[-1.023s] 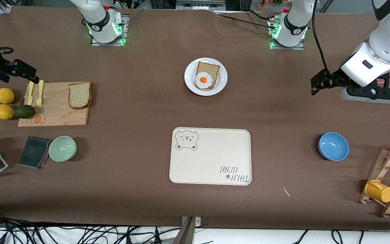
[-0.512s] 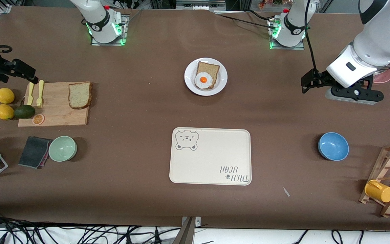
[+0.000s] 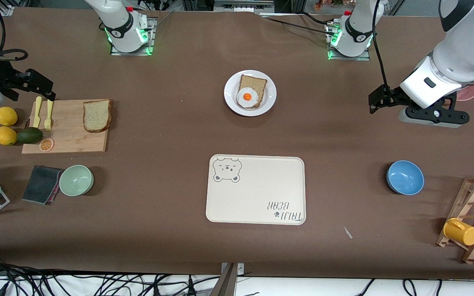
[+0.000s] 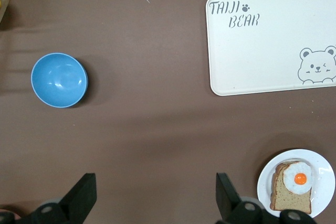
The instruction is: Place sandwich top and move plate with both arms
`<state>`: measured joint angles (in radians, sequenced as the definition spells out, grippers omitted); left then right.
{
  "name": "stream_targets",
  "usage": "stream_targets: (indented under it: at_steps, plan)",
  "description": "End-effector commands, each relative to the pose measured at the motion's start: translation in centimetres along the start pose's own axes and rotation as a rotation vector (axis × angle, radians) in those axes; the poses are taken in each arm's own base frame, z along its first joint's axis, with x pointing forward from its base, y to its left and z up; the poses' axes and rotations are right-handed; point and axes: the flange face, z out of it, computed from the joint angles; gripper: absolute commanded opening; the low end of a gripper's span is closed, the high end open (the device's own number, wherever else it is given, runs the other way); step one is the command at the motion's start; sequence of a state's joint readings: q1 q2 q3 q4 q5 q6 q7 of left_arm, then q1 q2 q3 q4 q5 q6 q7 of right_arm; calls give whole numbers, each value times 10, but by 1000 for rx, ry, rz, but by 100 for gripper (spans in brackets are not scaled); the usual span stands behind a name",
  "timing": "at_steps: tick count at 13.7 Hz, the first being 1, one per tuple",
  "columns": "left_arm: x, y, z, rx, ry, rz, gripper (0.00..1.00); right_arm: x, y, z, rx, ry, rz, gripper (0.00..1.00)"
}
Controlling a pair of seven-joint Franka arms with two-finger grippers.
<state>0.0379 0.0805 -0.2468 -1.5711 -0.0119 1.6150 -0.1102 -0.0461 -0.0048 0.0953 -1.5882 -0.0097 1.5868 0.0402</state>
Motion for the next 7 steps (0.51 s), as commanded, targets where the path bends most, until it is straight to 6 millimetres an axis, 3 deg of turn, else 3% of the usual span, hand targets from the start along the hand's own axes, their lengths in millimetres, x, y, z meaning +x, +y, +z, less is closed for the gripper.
stream_targets:
  at_steps: [1, 7]
  plan:
    - [-2, -1, -2, -21, -8, 0, 100, 5, -1, 4, -21, -17, -5, 100]
    - [-1, 0, 0, -21, -10, 3, 100, 2, -8, 16, -29, -57, -25, 100]
